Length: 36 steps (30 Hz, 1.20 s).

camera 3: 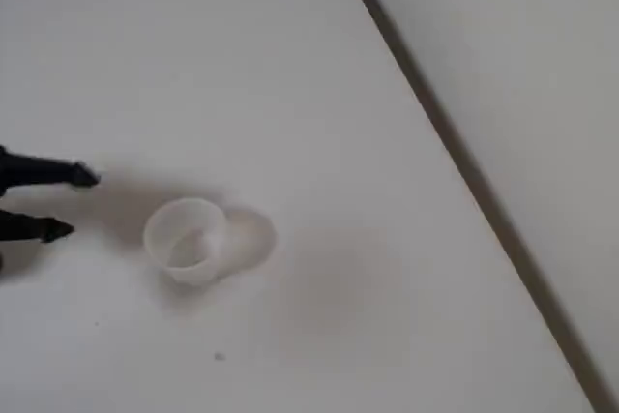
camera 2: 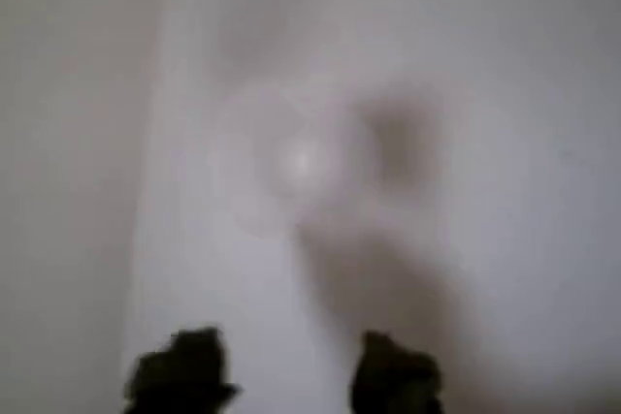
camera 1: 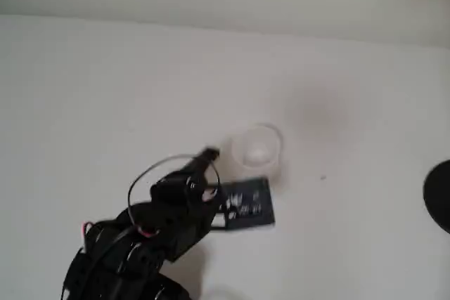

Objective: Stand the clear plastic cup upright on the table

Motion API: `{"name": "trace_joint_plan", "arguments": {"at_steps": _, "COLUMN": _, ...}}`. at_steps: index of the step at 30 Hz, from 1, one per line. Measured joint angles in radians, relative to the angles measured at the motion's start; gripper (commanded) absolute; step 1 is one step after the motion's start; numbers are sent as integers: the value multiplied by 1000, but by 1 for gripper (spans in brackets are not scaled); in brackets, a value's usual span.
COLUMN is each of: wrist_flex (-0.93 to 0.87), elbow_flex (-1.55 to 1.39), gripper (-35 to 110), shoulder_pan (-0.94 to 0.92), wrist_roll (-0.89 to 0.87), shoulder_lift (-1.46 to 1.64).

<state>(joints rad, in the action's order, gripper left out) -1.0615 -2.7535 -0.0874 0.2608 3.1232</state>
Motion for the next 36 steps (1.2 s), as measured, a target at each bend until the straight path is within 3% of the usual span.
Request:
{"name": "trace_joint_plan", "arguments": {"at_steps": 9, "wrist_flex": -160, "elbow_flex": -181, "gripper": 0, "shoulder_pan": 49, "wrist_roll": -143, "shoulder_lift": 147}}
{"name": "trace_joint_plan", "arguments": {"at_steps": 36, "wrist_flex": -172, "elbow_flex": -230, "gripper": 0, "shoulder_pan": 67, "wrist_roll": -167, "shoulder_lift": 160}}
